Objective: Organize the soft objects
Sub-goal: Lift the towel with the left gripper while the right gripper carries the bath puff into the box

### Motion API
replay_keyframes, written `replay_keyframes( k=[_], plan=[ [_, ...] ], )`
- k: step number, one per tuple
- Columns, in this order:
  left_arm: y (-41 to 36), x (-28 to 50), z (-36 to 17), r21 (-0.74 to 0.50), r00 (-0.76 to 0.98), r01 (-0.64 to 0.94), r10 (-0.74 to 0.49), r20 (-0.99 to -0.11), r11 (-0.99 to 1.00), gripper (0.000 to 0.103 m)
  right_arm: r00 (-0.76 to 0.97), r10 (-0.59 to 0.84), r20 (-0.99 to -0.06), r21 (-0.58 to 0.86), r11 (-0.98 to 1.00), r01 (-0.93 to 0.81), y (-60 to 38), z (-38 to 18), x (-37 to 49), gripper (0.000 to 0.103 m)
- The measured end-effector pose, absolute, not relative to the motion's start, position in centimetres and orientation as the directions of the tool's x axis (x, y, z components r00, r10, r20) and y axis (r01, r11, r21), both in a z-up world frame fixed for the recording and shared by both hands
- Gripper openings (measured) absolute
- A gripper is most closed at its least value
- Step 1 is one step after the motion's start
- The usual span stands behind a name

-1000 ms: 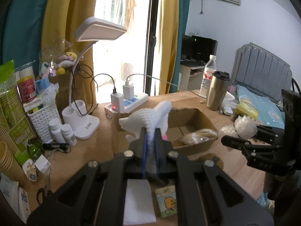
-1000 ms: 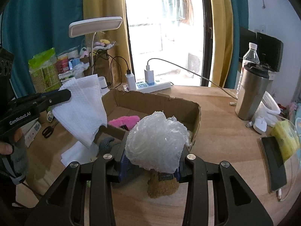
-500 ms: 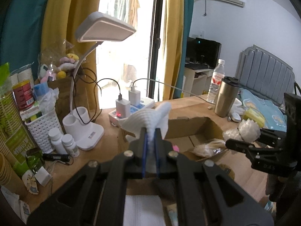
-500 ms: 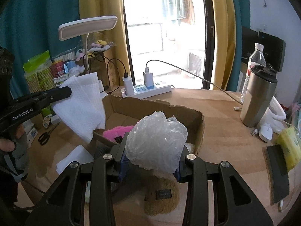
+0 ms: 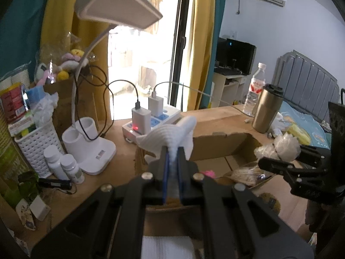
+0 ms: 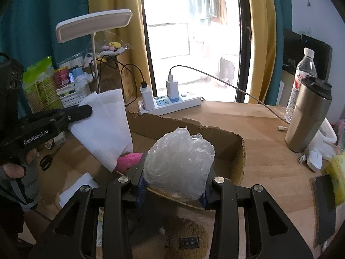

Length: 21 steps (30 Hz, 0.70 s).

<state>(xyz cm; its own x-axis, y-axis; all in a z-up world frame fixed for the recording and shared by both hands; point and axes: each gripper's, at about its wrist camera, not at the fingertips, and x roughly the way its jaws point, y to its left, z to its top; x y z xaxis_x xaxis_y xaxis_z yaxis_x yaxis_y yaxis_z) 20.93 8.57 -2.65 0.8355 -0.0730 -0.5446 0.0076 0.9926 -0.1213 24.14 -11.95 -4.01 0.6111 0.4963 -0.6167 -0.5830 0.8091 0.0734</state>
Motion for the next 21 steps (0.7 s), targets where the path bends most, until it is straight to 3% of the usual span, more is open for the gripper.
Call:
replay_keyframes(
  k=[21],
  plan=[
    [9.0, 25.3, -8.5, -0.149, 0.733, 0.010, -0.108, -0.672, 0.989, 0.009, 0.552, 0.511, -0.660, 0.096, 0.785, -0.612, -9.2, -6.6, 27.5, 0.040]
  ],
)
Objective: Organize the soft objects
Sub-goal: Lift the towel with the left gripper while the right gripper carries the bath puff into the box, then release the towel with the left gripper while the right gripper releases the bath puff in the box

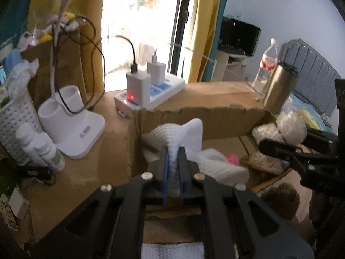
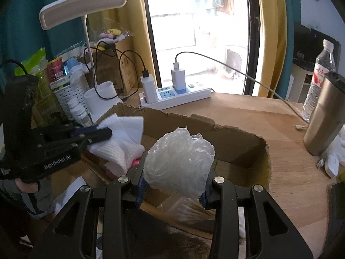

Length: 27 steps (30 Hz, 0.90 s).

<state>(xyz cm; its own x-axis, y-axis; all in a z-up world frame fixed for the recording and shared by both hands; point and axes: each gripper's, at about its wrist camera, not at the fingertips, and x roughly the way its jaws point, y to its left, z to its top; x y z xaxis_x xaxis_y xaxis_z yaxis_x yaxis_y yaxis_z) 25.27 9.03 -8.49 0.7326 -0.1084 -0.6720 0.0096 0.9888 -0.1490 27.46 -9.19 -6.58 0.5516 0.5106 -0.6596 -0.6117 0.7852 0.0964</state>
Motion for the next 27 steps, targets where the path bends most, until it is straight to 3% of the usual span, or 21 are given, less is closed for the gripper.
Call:
replay_keyframes(
  k=[9, 16, 19, 20, 23, 27],
  plan=[
    [8.7, 26.0, -10.1, -0.147, 0.674, -0.005, -0.105, -0.731, 0.989, 0.013, 0.520, 0.513, -0.683, 0.112, 0.777, -0.620, -8.4, -7.8, 28.0, 0.040],
    [8.6, 25.7, -9.6, -0.143, 0.680, -0.011, -0.097, -0.727, 0.990, 0.025, 0.498, 0.503, -0.706, 0.108, 0.772, -0.626, -7.8, -8.3, 28.1, 0.040],
    [8.8, 25.4, -9.1, -0.146, 0.692, -0.018, -0.093, -0.716, 0.989, 0.047, 0.497, 0.493, -0.715, 0.103, 0.777, -0.621, -7.7, -8.6, 28.1, 0.045],
    [8.9, 25.3, -8.9, -0.162, 0.698, -0.010, -0.109, -0.707, 0.987, 0.050, 0.495, 0.494, -0.715, 0.105, 0.775, -0.623, -7.6, -8.5, 28.1, 0.051],
    [8.8, 24.9, -8.5, -0.149, 0.708, -0.012, -0.097, -0.700, 0.989, 0.051, 0.499, 0.500, -0.708, 0.108, 0.774, -0.624, -7.7, -8.3, 27.8, 0.065],
    [8.9, 24.5, -8.1, -0.151, 0.713, -0.018, -0.093, -0.694, 0.988, 0.051, 0.505, 0.502, -0.702, 0.106, 0.775, -0.623, -7.7, -7.9, 27.4, 0.066]
  ],
)
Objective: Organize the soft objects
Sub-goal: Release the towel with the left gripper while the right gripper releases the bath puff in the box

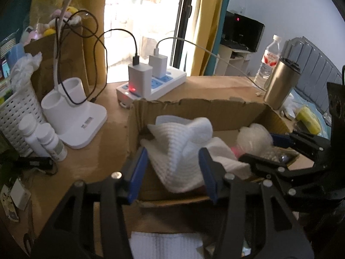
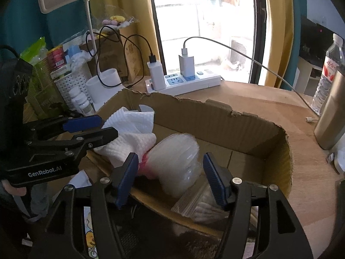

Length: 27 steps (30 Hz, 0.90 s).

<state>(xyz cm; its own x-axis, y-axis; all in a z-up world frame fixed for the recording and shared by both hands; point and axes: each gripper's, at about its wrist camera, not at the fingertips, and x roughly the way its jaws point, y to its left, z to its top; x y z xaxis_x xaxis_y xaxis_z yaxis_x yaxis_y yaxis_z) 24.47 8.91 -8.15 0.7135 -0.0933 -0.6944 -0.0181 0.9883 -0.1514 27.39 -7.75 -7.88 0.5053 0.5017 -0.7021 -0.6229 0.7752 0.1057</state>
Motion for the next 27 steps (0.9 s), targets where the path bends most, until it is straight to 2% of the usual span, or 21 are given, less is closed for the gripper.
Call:
replay_keyframes(
  k=[27],
  plan=[
    [9.2, 18.3, -4.8, -0.151, 0.773, -0.033, -0.070, -0.630, 0.988, 0.053, 0.583, 0.494, -0.645, 0.068, 0.797, -0.600, -9.6, -4.5, 21.9, 0.066]
  ],
)
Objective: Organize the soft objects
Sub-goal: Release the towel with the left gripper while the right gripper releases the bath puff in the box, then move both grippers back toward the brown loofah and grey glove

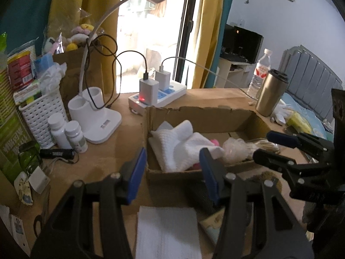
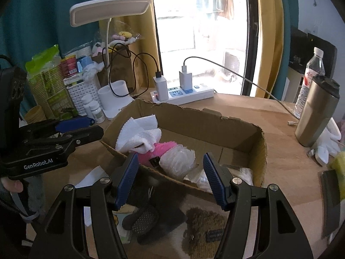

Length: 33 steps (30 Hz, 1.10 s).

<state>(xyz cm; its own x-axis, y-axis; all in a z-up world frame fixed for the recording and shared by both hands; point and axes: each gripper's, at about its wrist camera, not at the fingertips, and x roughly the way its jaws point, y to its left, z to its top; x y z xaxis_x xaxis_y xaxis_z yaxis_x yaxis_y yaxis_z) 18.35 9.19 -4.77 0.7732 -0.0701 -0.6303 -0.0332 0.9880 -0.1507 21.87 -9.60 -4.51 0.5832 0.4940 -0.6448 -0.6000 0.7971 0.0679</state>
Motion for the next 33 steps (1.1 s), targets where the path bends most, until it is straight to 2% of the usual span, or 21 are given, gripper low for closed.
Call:
replay_keyframes(
  k=[1, 4, 15, 33],
  plan=[
    [9.1, 18.2, -4.7, -0.152, 0.774, -0.031, -0.072, -0.628, 0.988, 0.055, 0.585, 0.493, -0.644, 0.067, 0.798, -0.599, -9.7, -4.4, 21.7, 0.066],
    [8.9, 17.4, -4.5, -0.162, 0.780, -0.024, -0.083, -0.620, 0.986, 0.075, 0.593, 0.490, -0.639, 0.065, 0.802, -0.593, -10.1, -4.2, 21.0, 0.066],
    [7.9, 15.2, -4.1, -0.165, 0.789, -0.010, -0.094, -0.607, 0.986, 0.076, 0.612, 0.480, -0.628, 0.067, 0.817, -0.572, -11.5, -4.0, 19.3, 0.068],
    [6.1, 13.5, -6.1, -0.170, 0.756, -0.014, -0.101, -0.647, 0.985, 0.076, 0.599, 0.454, -0.660, 0.094, 0.841, -0.533, -14.2, -6.4, 18.2, 0.071]
  ],
)
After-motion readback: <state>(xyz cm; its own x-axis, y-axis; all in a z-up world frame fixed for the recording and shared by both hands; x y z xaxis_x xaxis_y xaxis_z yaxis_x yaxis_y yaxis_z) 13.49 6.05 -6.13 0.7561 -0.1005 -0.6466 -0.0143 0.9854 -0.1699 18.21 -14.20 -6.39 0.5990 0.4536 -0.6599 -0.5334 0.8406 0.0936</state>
